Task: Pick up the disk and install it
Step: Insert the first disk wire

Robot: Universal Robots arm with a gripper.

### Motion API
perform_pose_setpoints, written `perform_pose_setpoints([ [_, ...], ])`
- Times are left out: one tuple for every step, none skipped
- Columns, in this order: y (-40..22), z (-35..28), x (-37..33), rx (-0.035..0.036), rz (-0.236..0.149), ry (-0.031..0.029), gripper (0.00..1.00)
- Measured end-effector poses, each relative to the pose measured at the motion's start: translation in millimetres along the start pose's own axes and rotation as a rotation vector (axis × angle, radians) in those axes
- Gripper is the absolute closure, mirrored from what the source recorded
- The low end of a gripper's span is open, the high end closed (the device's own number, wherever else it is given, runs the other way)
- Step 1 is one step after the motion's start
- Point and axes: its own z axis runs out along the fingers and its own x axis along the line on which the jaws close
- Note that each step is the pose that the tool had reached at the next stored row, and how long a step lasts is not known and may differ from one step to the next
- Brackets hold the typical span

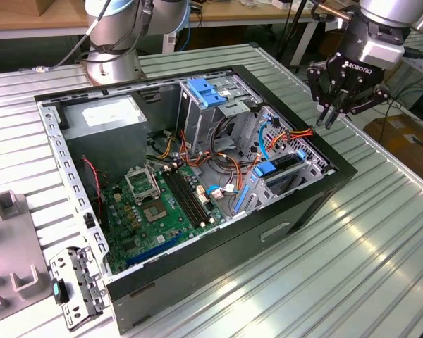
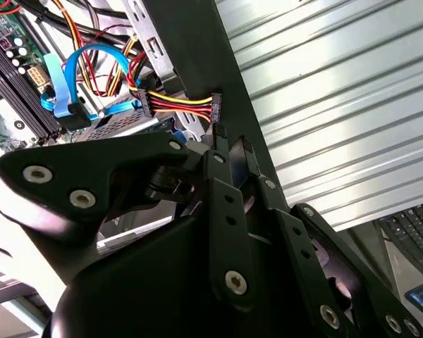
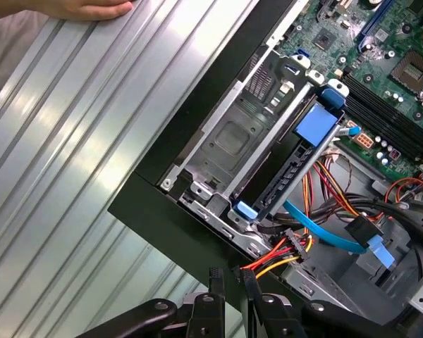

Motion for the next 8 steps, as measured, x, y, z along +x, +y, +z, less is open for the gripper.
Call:
perform_pose_setpoints([
  [0.0, 0.0, 0.0, 0.0000, 0.000, -0.0001, 0.76],
  [0.0, 0.0, 0.0, 0.0000, 0.000, -0.0001, 0.76],
  [0.0, 0.0, 0.0, 0.0000, 0.000, 0.0000, 0.76],
  [0.0, 0.0, 0.0, 0.0000, 0.000, 0.0000, 0.76],
  [0.0, 0.0, 0.0, 0.0000, 0.000, -0.0001, 0.76],
  [0.0, 0.0, 0.0, 0.0000, 0.000, 0.0000, 0.76],
  [0.0, 0.0, 0.0, 0.0000, 0.000, 0.0000, 0.76],
  [0.0, 0.4, 0.0, 0.0003, -0.003, 0.0001, 0.76],
])
